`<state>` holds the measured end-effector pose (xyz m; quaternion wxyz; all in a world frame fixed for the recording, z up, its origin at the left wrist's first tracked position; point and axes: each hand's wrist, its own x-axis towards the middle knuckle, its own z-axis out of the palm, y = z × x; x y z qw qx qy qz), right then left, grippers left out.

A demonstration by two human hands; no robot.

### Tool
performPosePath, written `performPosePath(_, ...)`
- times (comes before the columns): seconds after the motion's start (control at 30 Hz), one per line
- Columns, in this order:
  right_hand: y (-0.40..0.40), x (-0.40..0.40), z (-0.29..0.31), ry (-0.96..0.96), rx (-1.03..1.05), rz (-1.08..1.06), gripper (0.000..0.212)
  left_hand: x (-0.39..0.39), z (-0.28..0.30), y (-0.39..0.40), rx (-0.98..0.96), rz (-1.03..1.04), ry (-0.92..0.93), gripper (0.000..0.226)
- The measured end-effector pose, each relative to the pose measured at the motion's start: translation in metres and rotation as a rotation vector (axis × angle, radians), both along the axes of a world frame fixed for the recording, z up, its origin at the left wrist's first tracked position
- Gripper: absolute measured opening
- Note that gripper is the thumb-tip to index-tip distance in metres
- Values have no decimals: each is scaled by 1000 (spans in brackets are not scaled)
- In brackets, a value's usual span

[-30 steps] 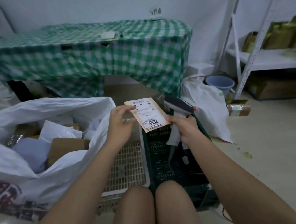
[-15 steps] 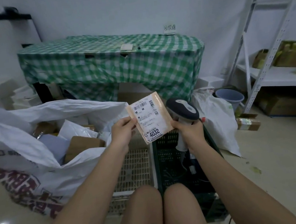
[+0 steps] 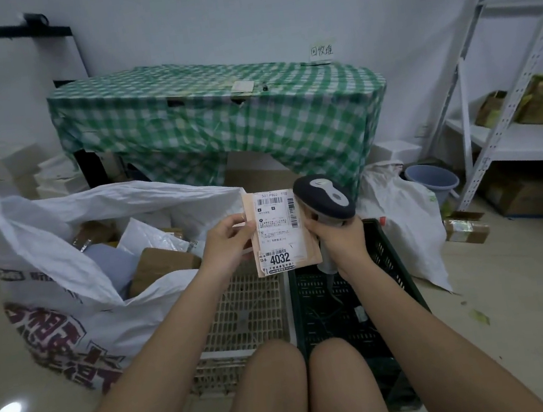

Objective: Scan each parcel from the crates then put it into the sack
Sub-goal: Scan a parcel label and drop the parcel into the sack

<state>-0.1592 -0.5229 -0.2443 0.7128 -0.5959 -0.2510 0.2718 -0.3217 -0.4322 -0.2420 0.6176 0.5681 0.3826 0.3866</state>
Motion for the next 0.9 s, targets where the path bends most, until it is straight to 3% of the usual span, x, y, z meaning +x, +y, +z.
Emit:
performPosePath(0.1,3,-3,1,-9,2,-6,51,-2,-7,3,28,14,81,21)
performPosePath(0.33,-3,-2,6,-146,-67,63,45,-5,-17,30,23,197,117,10)
performPosePath(0.53,-16,-18,-5,-269,-134,240,41,2,-24,47,-4,208,195,8)
performPosePath(0.73,-19,-22,-7,-335,-154,291,34,4,-28,48,1,208,209,20)
performPosePath(0.9,-17,-21,-7,-345,-151,268,32,3,-31,46,14,216,241,16)
